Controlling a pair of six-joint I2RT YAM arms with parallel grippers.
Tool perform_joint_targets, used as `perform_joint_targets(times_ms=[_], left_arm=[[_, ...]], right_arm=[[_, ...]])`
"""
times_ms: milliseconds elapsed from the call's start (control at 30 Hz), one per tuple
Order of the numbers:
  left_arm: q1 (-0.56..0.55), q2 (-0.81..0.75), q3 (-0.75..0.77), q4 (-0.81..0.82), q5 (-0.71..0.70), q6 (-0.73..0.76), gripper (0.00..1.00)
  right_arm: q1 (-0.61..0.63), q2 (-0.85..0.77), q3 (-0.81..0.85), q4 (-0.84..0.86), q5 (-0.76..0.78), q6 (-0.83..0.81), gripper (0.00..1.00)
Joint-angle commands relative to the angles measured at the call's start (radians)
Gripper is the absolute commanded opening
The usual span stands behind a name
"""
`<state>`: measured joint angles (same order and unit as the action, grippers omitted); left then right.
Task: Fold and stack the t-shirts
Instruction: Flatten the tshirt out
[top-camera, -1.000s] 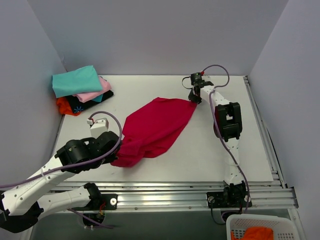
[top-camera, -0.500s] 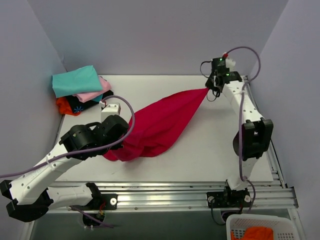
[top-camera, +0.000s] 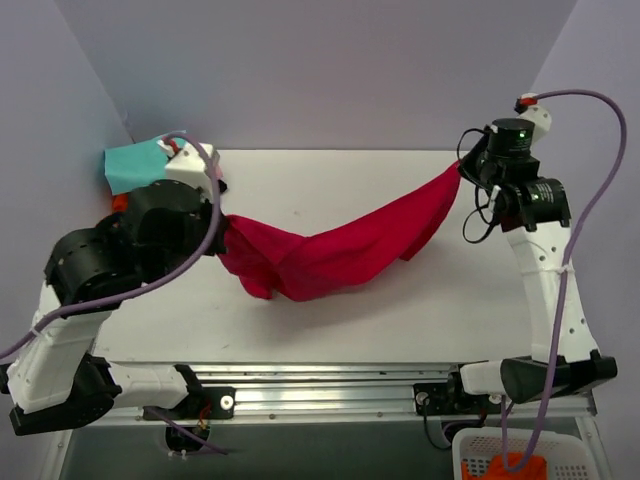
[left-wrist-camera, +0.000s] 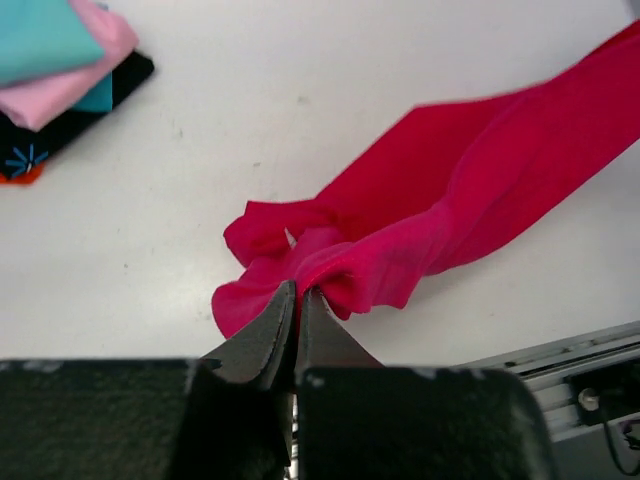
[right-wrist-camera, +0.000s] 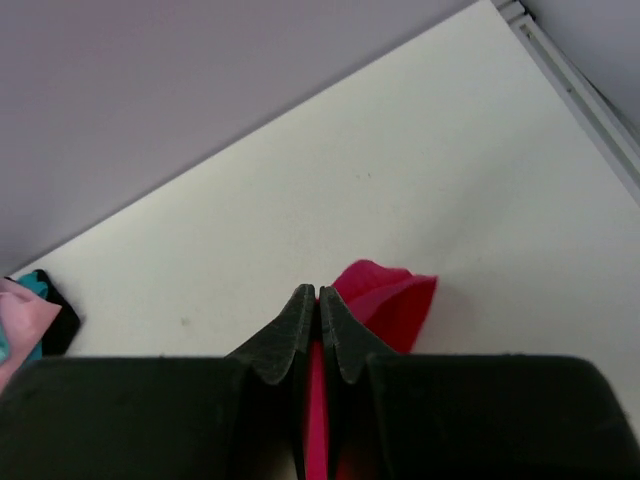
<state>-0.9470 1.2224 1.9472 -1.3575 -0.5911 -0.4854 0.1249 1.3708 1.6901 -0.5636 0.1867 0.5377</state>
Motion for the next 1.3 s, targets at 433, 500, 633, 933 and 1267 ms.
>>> perform_joint_targets(times_ms=[433,500,633,933,1267], left_arm=[[0.004,0.066,0.648,0.221,0.381,0.382,0.02],[0.004,0.086,0.657,0.241,0.323,0.43,0.02],[0.013,0.184,0.589,0.38,0.142,0.605,0.02],[0.419,0.469,0.3,0.664,0.306,0.406,0.02],[0.666,1.26,0.534,0.715,0.53,0.182,0.02]], right_arm=[[-0.004,-0.319,0.293,0.022,0.114,-0.131,0.0],[-0.004,-0.293,0.309,0.034,0.132,-0.151,0.0],[-0.002,-0.161,0.312,0.096,0.161,-0.176,0.0],[-0.013,0.18,0.129,0.272,0.229,-0.159,0.0],[-0.07,0.652,-0.02,0.442,0.304,-0.071,0.0]])
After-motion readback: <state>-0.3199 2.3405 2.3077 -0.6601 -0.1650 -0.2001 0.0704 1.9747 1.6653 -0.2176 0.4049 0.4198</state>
